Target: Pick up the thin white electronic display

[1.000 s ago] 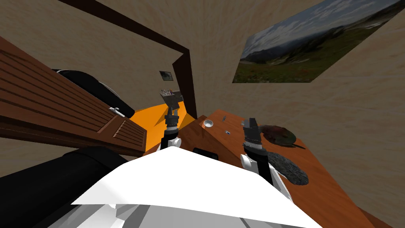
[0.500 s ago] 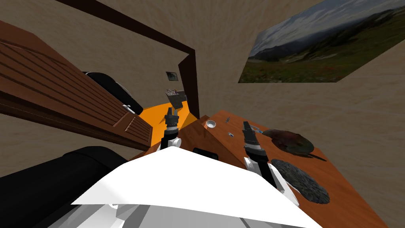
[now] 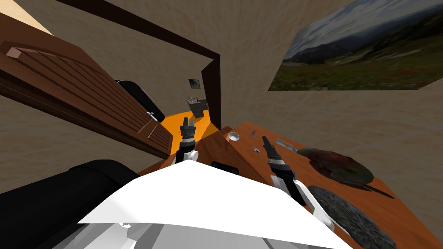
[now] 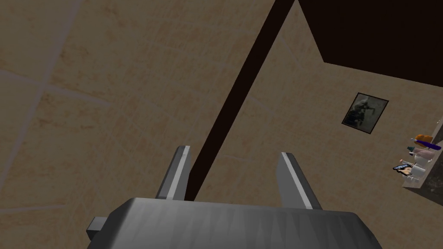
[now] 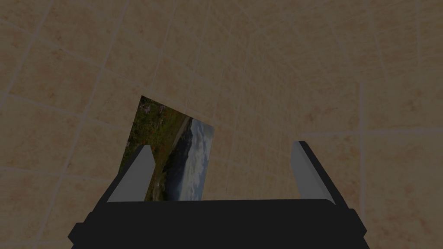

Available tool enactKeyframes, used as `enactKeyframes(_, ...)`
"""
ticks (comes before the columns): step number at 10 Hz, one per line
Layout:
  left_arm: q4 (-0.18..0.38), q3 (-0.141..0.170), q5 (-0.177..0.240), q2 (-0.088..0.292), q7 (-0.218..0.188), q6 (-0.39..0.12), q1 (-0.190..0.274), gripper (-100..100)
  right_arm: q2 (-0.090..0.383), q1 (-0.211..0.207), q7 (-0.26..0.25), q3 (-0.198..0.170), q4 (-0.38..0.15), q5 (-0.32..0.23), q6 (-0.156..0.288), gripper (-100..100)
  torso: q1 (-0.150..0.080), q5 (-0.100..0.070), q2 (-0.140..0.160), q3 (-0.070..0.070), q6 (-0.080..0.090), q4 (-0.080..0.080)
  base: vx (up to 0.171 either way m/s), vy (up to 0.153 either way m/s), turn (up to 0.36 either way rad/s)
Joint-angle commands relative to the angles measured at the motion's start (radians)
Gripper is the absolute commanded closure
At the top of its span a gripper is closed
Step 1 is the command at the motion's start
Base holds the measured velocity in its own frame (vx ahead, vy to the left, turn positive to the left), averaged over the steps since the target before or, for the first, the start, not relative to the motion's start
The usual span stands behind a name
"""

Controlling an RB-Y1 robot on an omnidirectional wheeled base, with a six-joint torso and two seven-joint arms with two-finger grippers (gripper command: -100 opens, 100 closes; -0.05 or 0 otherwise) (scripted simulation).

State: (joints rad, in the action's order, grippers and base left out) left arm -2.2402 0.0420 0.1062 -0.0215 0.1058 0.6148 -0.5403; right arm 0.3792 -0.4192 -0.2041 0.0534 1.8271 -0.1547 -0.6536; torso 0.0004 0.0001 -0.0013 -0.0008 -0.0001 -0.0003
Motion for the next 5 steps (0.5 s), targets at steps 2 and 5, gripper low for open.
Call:
enactKeyframes(2, 0.0, 0.0, 0.0, 0.0, 0.0, 0.0, 0.0, 0, 0.056, 0.001, -0.019, -0.013, -0.071, -0.024, 0.003, -100, 0.0, 0.0, 0.0, 0.0, 0.0, 0.0, 0.018, 0.015, 0.181)
enactKeyframes(5, 0.0, 0.0, 0.0, 0.0, 0.0, 0.0, 0.0, 0, 0.09, 0.002, -0.031, -0.028, -0.155, -0.041, 0.001, -100, 0.0, 0.0, 0.0, 0.0, 0.0, 0.0, 0.018, 0.01, 0.162)
